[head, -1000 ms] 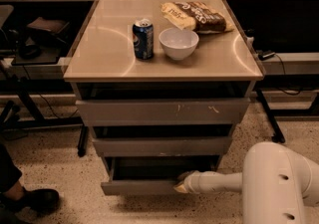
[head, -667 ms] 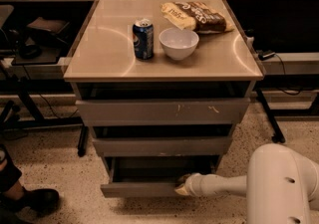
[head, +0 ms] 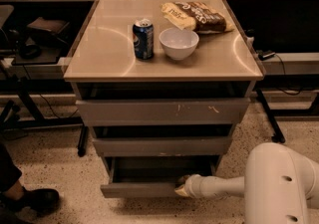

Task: Open bottom drawer

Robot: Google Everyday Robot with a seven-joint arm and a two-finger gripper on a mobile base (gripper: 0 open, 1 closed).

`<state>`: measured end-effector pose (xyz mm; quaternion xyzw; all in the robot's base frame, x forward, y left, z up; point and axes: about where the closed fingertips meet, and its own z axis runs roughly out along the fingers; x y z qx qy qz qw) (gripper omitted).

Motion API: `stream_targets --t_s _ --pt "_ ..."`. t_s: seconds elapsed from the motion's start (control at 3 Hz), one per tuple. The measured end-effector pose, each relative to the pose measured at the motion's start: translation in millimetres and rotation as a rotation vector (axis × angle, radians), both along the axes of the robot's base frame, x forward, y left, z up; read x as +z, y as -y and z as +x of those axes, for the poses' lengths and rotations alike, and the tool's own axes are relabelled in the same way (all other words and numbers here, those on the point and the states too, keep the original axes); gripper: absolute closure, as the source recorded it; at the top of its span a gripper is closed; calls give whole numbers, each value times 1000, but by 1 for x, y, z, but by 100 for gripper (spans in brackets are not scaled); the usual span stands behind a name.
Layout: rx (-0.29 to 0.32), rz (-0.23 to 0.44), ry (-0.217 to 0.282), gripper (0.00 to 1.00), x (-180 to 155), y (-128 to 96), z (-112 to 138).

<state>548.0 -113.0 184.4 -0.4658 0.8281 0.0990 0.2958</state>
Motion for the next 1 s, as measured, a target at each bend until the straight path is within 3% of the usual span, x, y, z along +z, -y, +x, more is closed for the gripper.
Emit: stream_targets --t_s 0.67,1.0 --pt "2 -18 14 100 4 11 -6" --pt "-4 -12 39 100 4 9 -25"
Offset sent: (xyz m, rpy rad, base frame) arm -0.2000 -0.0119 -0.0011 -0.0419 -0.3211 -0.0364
